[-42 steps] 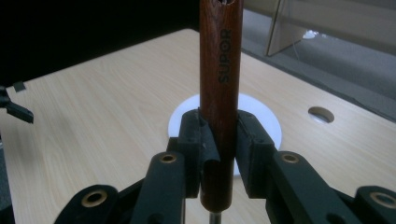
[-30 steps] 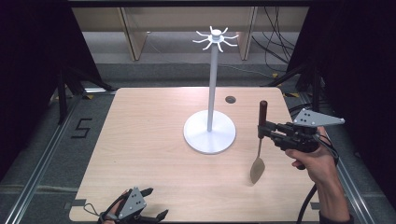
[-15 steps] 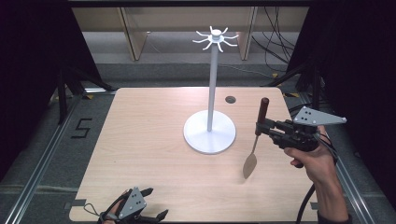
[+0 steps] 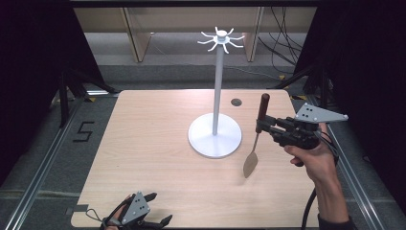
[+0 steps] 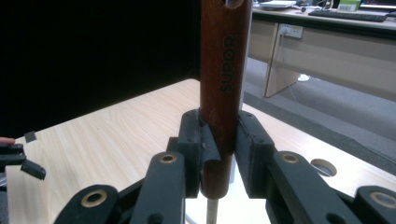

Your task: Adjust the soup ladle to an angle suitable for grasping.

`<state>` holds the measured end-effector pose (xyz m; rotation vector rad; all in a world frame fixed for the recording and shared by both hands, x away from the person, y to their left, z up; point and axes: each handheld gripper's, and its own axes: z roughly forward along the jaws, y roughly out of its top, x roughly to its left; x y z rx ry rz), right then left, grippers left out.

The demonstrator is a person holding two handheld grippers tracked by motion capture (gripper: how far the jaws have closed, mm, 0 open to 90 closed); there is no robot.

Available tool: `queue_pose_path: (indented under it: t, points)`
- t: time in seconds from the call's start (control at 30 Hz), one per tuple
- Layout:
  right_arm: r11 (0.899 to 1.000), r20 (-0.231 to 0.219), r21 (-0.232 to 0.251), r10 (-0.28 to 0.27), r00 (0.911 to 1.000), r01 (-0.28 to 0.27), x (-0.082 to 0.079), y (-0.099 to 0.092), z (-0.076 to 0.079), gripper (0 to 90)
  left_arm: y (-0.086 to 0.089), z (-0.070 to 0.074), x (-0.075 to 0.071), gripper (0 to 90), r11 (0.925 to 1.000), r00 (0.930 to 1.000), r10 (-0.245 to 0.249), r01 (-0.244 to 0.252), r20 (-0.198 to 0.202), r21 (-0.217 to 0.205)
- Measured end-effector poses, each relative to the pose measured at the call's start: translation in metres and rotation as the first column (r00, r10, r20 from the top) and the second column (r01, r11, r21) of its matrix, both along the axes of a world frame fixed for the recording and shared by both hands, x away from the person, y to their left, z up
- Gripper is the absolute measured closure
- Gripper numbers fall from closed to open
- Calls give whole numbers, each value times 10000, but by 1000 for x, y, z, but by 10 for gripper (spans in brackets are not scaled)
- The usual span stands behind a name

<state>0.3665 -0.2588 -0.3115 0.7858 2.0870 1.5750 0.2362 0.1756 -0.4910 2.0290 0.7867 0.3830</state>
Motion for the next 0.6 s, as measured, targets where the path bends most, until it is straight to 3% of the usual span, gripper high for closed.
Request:
queue_pose_path:
  t: [0.17, 0.23, 0.27, 0.3, 0.33, 0.43, 0.47, 0.53, 0.57, 0.6]
  points:
    - [9999, 58, 107, -86, 9999, 85, 7, 4, 3, 740, 1, 0, 0, 149, 10000, 10000, 34, -33, -59, 69]
    - [9997, 193, 231, -43, 9998, 39, 9, 4, 5, 740, -2, -1, 0, 149, 9996, 9999, 137, -139, -76, -256]
    - [9996, 94, 239, -121, 9999, 118, 9, 4, 6, 740, -2, -1, 0, 149, 9997, 9999, 112, -114, -116, -210]
    - [9998, 141, 197, 13, 9999, -16, 11, 3, 8, 740, 1, 0, 1, 149, 10000, 10000, -13, 14, -71, 90]
    - [9998, 76, 166, -145, 9999, 144, 12, 4, 9, 740, -1, -1, 0, 149, 9997, 9999, 108, -110, -94, -199]
    - [9997, 127, 218, -151, 9998, 148, 16, 6, 12, 740, -1, -1, 0, 149, 9996, 9998, 144, -146, -102, -224]
    - [9995, 82, 81, -291, 9995, 290, 19, 8, 16, 740, 0, 0, 0, 149, 10000, 10000, 48, -48, -74, -12]
    - [9996, 107, 75, -256, 9996, 255, 22, 10, 17, 740, 0, 0, 0, 149, 10000, 10000, 54, -54, -81, -27]
    - [9994, -93, 208, -290, 9995, 292, 25, 12, 20, 740, 2, 1, 2, 149, 9993, 9999, -150, 147, 71, 334]
    - [9992, -32, 152, -363, 9993, 364, 27, 13, 21, 740, 0, 0, 1, 149, 10000, 10000, 73, -73, -43, 35]
